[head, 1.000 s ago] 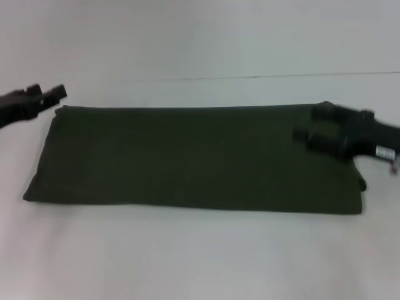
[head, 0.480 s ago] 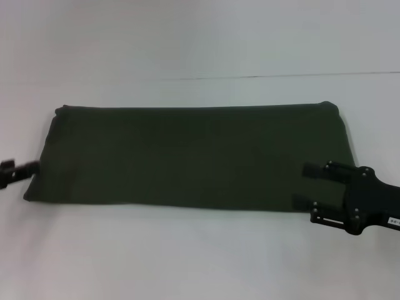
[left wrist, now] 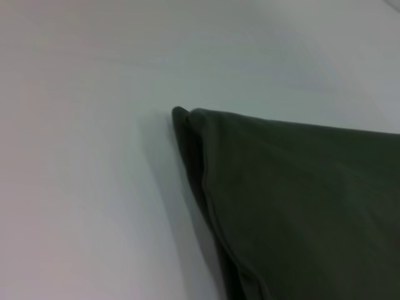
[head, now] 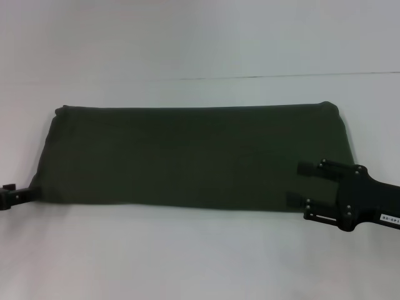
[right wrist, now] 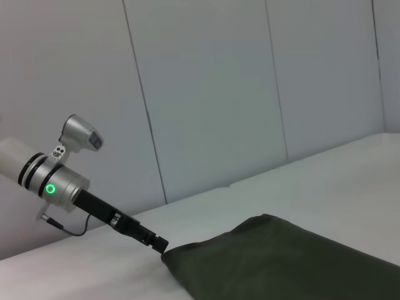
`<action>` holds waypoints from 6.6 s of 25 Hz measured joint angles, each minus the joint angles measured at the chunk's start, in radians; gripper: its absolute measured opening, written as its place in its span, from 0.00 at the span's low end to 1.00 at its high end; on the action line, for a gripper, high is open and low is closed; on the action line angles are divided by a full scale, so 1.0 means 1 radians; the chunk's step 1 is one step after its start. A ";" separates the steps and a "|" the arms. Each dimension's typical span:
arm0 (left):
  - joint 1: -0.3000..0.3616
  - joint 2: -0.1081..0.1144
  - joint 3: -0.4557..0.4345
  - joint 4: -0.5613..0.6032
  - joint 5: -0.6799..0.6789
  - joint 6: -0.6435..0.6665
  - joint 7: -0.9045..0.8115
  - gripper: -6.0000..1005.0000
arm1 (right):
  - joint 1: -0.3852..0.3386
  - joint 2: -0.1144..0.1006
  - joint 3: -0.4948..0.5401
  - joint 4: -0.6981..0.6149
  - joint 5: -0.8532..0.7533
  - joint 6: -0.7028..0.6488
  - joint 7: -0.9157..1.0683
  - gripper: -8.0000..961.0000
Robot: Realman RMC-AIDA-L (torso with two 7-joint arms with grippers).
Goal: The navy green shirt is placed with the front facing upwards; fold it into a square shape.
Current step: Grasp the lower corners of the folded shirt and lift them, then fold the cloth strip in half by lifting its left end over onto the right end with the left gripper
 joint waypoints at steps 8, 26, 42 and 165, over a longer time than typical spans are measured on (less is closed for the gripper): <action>-0.012 -0.013 0.061 -0.025 0.001 -0.050 -0.006 0.68 | 0.004 0.000 0.000 0.001 0.000 0.019 0.008 0.77; -0.015 -0.013 0.088 -0.028 0.002 -0.063 -0.008 0.28 | -0.006 -0.006 0.011 -0.006 0.002 0.015 0.025 0.77; -0.011 -0.013 0.076 -0.005 -0.007 0.046 -0.009 0.02 | -0.147 -0.054 0.182 -0.012 -0.031 0.174 0.161 0.77; 0.010 -0.015 -0.034 -0.011 -0.179 0.169 -0.009 0.61 | -0.041 -0.004 0.314 -0.076 -0.218 -0.090 -0.046 0.65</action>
